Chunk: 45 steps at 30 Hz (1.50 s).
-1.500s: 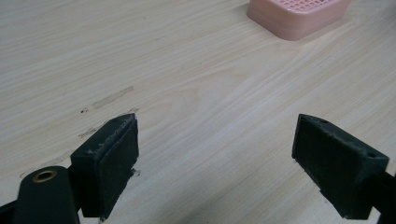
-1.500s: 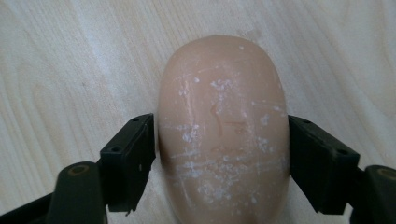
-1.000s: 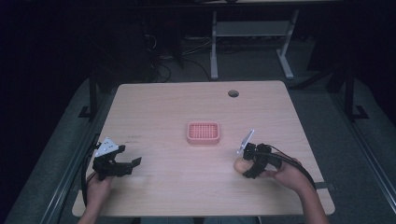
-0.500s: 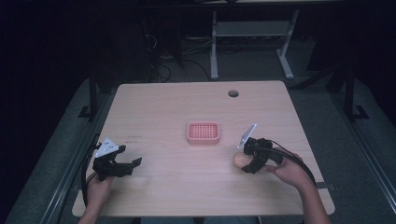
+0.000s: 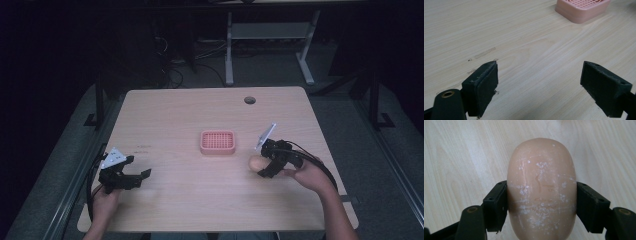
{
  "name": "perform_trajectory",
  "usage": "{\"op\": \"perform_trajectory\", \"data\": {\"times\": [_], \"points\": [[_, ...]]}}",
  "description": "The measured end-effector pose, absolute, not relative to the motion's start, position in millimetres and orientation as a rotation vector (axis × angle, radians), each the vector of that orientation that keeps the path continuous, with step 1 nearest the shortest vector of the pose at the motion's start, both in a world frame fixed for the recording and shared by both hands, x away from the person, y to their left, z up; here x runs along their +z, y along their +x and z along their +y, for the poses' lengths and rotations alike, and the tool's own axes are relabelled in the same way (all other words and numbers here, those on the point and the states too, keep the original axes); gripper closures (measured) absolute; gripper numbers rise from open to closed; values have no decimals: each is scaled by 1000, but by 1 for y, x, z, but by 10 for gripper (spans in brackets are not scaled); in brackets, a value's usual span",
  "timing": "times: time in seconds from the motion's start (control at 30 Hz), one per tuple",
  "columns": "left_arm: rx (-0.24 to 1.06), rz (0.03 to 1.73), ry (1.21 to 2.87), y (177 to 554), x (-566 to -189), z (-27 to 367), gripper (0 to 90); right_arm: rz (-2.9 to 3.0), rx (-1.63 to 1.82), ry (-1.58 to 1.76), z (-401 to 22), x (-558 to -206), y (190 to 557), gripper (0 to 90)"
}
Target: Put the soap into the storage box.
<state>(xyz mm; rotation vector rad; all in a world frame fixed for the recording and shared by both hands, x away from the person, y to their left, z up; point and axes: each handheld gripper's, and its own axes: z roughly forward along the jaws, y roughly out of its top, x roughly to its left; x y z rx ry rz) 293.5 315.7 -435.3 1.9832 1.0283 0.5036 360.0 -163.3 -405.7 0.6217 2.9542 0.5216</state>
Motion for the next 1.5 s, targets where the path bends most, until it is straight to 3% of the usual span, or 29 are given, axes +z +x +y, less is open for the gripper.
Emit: {"op": "perform_trajectory", "data": {"times": [1.5], "points": [[504, 1026, 1976, 294, -434, 316, 143, 2946, 614, 542, -122, -370, 406, 318]]}}
